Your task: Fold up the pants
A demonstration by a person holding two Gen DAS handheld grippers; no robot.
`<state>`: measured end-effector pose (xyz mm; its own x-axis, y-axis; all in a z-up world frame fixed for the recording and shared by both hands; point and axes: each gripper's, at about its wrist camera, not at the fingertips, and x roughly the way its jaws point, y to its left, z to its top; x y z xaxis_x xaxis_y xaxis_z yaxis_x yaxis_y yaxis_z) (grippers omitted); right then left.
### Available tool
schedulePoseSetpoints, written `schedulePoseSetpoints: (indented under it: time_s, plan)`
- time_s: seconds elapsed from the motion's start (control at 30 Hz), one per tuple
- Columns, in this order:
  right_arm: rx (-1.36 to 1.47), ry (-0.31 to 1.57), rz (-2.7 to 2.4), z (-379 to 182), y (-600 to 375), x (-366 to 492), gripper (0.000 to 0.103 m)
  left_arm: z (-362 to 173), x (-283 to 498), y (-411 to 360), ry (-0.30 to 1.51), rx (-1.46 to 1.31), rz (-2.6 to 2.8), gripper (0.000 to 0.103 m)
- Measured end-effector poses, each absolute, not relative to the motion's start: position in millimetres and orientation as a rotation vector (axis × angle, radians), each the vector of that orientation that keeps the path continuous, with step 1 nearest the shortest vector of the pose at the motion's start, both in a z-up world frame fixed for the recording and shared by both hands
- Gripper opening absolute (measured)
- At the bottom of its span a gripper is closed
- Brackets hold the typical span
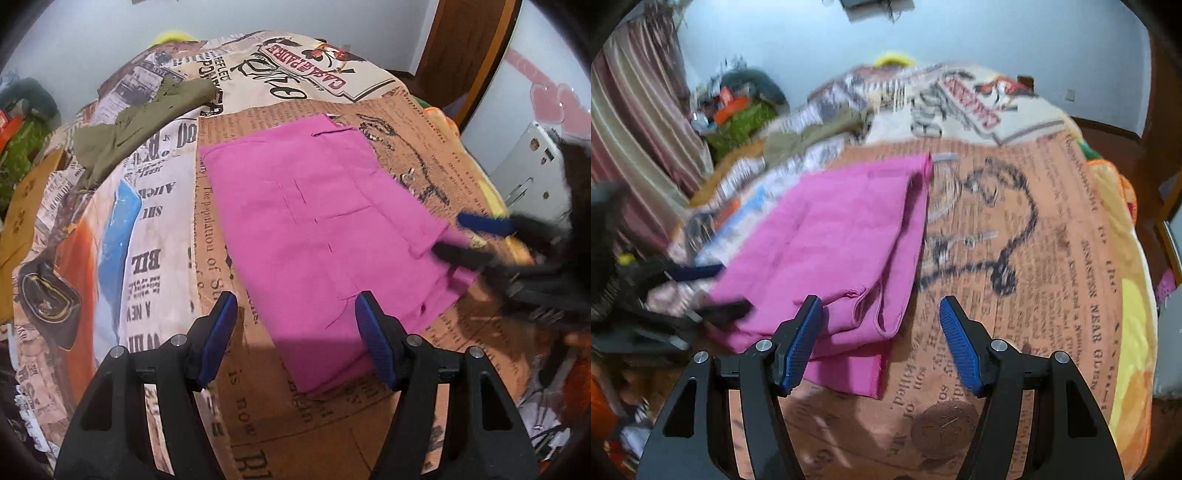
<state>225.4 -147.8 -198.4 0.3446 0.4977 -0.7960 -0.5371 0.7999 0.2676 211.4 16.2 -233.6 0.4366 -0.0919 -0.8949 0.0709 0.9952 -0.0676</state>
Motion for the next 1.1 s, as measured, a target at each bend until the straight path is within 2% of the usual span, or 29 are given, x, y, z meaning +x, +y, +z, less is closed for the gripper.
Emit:
schedulePoseSetpoints:
  time_s: [0.33,0.47,0.7,0.77,0.83,1.1]
  plan:
    - [-0.038,0.998,0.642,-189,-163,230,0.062,-197,275,41,1.006,0.092,-0.003,0.066]
    - [-0.04,0.985,0.636,-185,-166,232,0.062,-212,320,55,1.066,0.09,0.01,0.067]
    - [-0.071,1.002,0.633,-187,-165,243,0.062,-268,385,57,1.228,0.169,0.029,0.068]
    - [-0.063,1.004,0.627,-187,-167,245,0.062,-282,391,56,1.258,0.195,0.03,0.074]
    - [-0.066,1.007,0.627,-188,-167,247,0.062,-289,392,56,1.231,0.244,0.05,0.086]
    - [-0.09,1.012,0.614,-190,-170,249,0.062,-284,358,66,1.176,0.303,0.083,0.088]
